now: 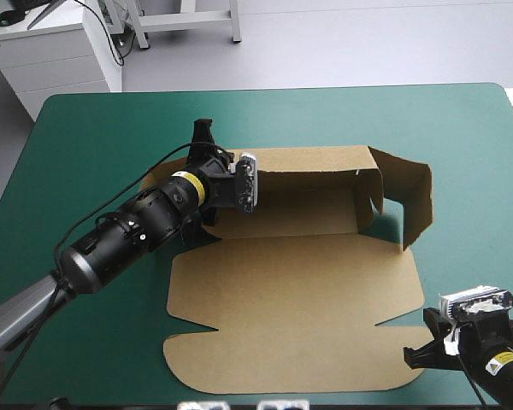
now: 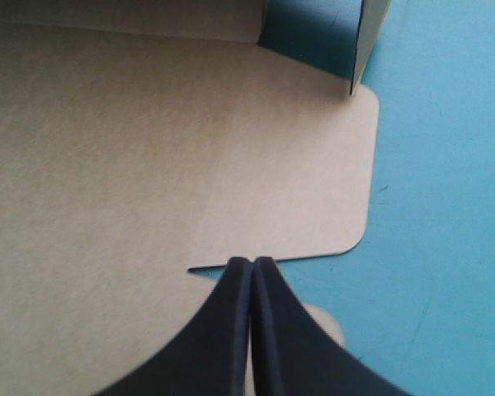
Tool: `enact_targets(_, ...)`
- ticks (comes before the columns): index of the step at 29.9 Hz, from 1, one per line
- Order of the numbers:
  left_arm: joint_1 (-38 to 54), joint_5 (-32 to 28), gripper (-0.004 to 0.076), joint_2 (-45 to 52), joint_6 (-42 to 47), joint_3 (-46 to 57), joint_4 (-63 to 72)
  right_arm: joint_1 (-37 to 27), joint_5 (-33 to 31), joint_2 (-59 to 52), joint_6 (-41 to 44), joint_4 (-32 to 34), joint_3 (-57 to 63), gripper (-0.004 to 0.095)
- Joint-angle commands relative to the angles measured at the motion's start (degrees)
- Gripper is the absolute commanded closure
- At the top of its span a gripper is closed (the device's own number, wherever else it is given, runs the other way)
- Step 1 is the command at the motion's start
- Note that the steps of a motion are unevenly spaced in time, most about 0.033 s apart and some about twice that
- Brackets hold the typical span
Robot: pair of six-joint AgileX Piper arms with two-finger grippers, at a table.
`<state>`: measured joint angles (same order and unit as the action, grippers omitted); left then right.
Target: Fold the box
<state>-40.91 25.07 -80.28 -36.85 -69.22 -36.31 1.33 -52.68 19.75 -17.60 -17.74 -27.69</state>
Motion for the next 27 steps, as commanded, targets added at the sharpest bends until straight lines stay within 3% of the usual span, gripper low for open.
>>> enact_targets(1, -0.42, -8.30, 0.0731, 5.41, 0.09, 2.25, -1.08, 0.25, 3.43, 0.58, -0.54, -0.70, -1.45, 0.0927)
enact_targets(8, -0.42, -6.16, 0.0731, 5.19, 0.09, 4.70, -1.49, 0.25, 3.43, 0.58, -0.54, -0.70, -1.45, 0.0927)
enact_targets(15, -0.42, -7.79, 0.0731, 1.78, 0.09, 4.70, -1.49, 0.25, 3.43, 0.58, -0.54, -0.70, -1.45, 0.0927)
enact_targets(22, -0.42, -7.66, 0.0731, -0.99, 4.64, 4.70, -1.49, 0.25, 3.43, 0.58, -0.54, -0.70, -1.45, 0.0927)
enact_targets(27, -0.42, -3.76, 0.0731, -0.99, 6.20, 4.70, -3.51, 0.25, 4.01, 0.58, -0.03, -2.63, -1.96, 0.0927)
